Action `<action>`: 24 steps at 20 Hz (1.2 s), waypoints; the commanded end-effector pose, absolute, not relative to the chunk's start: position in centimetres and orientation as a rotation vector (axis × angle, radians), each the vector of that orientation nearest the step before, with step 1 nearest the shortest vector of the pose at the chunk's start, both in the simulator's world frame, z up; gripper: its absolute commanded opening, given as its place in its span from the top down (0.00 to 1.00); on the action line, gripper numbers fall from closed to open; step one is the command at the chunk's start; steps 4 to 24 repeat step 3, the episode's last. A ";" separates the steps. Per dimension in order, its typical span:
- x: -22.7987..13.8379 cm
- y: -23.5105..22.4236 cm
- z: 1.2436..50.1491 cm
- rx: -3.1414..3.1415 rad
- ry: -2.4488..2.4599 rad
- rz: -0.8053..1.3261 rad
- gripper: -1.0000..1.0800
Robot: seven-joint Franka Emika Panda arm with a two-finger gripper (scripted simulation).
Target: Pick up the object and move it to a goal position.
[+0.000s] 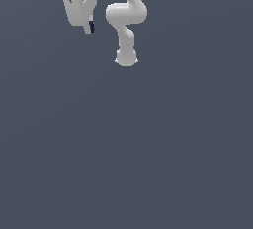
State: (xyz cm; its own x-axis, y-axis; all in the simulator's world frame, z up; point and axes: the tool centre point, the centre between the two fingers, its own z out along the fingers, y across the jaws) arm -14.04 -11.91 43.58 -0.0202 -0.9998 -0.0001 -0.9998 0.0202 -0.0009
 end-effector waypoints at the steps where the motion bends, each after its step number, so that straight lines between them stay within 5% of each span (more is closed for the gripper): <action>1: -14.0 -12.0 44.0 -2.199 2.243 0.000 1.00; 24: -14.0 -12.0 44.1 -2.200 2.243 0.000 1.00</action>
